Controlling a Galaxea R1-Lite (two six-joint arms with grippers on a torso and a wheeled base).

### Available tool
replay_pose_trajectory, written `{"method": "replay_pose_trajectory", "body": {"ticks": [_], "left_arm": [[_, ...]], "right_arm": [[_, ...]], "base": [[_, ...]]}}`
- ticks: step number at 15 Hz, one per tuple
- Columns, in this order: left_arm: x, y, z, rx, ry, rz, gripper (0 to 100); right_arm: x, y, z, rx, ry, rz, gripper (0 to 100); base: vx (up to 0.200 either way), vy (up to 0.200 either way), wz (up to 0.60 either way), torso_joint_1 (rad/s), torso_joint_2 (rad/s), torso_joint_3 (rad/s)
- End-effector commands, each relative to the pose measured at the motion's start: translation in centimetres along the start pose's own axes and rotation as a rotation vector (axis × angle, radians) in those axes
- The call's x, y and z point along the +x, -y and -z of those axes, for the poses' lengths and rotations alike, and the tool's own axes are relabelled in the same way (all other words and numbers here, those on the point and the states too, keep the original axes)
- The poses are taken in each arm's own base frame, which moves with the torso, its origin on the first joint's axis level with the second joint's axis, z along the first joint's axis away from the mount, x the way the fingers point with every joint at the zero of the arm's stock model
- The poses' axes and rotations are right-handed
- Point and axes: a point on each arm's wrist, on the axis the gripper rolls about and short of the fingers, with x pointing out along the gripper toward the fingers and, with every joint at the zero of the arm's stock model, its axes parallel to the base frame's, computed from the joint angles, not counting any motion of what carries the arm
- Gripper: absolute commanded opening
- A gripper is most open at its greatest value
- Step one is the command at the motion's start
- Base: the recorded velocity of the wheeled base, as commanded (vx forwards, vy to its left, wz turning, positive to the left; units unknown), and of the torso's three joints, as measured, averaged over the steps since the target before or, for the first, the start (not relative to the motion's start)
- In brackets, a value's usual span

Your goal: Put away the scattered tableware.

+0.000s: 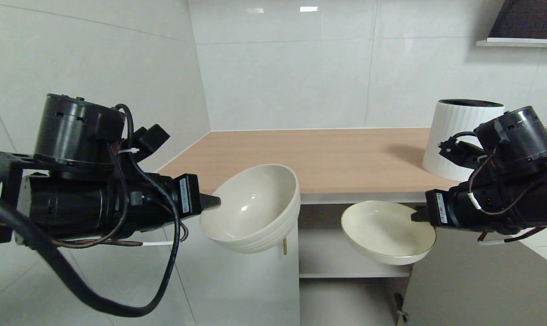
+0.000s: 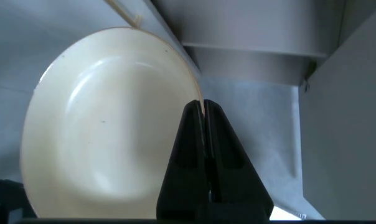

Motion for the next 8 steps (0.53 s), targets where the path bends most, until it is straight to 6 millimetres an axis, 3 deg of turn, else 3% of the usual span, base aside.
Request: {"method": "replay_pose_trajectory", "body": {"ticks": [1, 8], "left_arm": [[0.37, -0.10, 0.07, -0.002, -0.010, -0.006, 0], [0.47, -0.13, 0.09, -0.003, -0.013, -0.008, 0]], "right_arm": [[0.84, 0.17, 0.02, 0.004, -0.019, 0.011, 0], [1.71, 0.40, 0.06, 0.009, -0.040, 0.024, 0]], "base": [[0.000, 0.000, 0.00, -0.154, 0.43, 0.251], [0.000, 0.000, 0.00, -0.164, 0.46, 0.290]]}}
